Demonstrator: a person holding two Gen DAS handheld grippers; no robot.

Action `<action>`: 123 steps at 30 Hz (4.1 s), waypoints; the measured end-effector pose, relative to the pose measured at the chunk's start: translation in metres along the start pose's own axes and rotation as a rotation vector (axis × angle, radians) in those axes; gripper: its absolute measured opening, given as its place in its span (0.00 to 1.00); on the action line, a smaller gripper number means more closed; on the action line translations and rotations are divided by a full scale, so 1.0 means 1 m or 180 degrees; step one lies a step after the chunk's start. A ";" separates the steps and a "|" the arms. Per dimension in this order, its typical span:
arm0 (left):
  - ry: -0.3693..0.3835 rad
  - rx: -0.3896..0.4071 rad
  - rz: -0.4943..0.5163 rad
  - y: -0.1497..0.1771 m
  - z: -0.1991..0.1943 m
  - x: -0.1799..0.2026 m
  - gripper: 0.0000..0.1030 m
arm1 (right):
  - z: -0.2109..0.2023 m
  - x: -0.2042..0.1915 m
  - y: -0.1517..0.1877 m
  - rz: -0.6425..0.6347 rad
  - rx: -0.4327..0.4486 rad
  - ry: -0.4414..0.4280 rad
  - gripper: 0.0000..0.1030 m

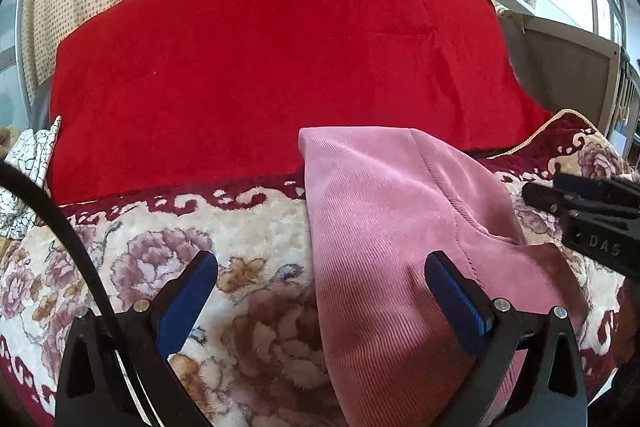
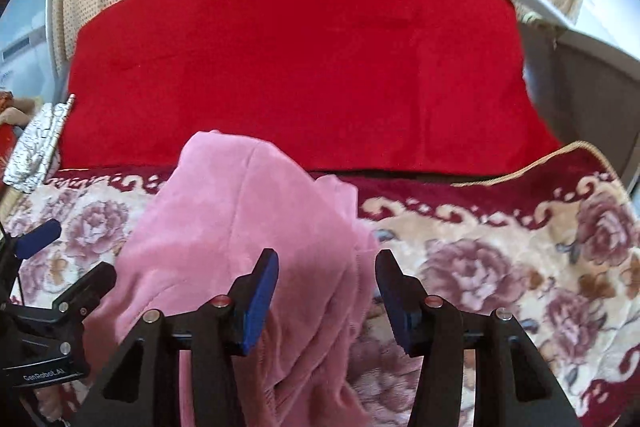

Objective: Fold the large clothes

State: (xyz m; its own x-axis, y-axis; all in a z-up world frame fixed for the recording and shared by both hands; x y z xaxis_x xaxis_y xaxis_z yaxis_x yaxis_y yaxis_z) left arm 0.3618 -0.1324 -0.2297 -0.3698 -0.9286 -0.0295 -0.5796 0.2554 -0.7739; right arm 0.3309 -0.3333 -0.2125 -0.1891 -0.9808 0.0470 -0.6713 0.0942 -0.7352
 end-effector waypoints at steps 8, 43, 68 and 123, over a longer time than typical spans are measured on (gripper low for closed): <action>-0.0001 0.0021 0.0023 0.001 0.000 0.001 1.00 | -0.010 -0.003 -0.007 -0.0107 0.0135 0.0133 0.53; -0.0328 0.0107 -0.0427 0.002 -0.009 -0.073 1.00 | -0.014 -0.093 -0.011 -0.0506 0.0292 -0.0065 0.54; 0.1567 -0.0946 -0.0811 0.018 0.054 -0.012 1.00 | 0.080 0.057 0.022 0.2020 -0.0815 -0.2179 0.83; 0.1697 -0.0602 -0.0737 0.014 -0.053 -0.024 0.53 | 0.001 -0.053 0.010 0.1321 -0.0574 -0.2918 0.55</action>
State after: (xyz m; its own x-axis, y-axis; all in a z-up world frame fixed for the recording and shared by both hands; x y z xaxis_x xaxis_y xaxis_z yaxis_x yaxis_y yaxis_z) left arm 0.3233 -0.0925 -0.2063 -0.5031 -0.7157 0.4845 -0.7891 0.1517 -0.5952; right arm 0.3354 -0.2804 -0.2228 0.1391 -0.6109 -0.7794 -0.7898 0.4064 -0.4594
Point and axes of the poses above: each gripper's, at about its wrist camera, not at the fingertips, and z roughly the way its jaws point, x to its right, y to its underside, the point moved 7 cm from there along z, roughly the way its jaws point, and after that the axes turned 4 degrees about -x, right-handed, at the moved point
